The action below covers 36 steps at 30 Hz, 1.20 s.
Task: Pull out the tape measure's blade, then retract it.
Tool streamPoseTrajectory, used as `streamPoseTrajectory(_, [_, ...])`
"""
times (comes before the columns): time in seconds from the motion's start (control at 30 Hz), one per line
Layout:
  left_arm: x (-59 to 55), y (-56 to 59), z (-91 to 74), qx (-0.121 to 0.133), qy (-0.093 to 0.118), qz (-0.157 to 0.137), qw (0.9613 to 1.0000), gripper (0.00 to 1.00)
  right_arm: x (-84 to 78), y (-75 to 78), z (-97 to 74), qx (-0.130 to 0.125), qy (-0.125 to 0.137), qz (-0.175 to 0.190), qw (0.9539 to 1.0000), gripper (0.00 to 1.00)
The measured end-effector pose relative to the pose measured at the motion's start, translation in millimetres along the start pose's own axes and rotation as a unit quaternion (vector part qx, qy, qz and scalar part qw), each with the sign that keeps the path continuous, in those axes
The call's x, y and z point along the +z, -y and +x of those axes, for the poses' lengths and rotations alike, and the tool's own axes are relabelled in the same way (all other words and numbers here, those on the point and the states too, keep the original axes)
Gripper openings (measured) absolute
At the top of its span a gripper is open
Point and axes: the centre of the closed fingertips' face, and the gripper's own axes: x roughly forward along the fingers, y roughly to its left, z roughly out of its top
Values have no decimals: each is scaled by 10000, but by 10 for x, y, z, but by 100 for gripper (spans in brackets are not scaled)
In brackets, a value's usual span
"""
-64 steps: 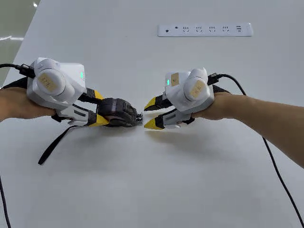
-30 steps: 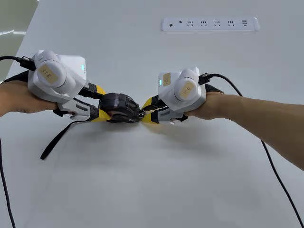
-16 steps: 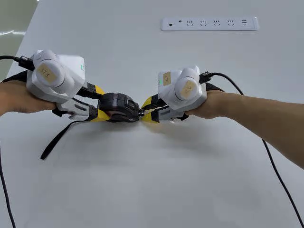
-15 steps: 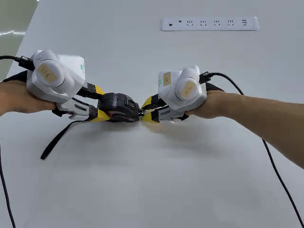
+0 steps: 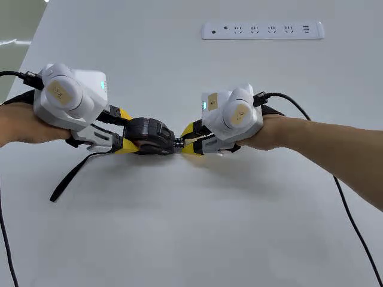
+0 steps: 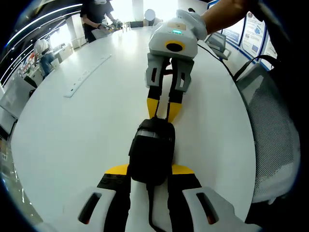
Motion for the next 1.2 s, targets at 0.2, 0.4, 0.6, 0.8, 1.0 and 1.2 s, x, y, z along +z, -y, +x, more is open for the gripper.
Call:
streamPoseTrajectory(0.2, [4,0,-1,2,-4,-18,10000,23,-38,-4,-38,-6,-35,-11,10000,8])
streamPoseTrajectory(0.4, [8,3,1,-3,3,-41,10000,23,-84,-14,-84,0,-59,2,10000,8])
streamPoseTrajectory(0.6, [14,5,4,-10,8,-57,10000,23,-134,-22,-136,-9,-82,6,10000,8])
streamPoseTrajectory(0.8, [17,5,8,-15,9,-58,10000,23,-182,-31,-191,-11,-103,41,9999,8])
streamPoseTrajectory(1.0, [20,0,14,-29,13,-56,10000,23,-194,-68,-265,-18,-135,3,9999,8])
streamPoseTrajectory(1.2, [20,-5,17,-34,22,-71,10000,23,-220,-82,-333,-16,-166,2,9999,8])
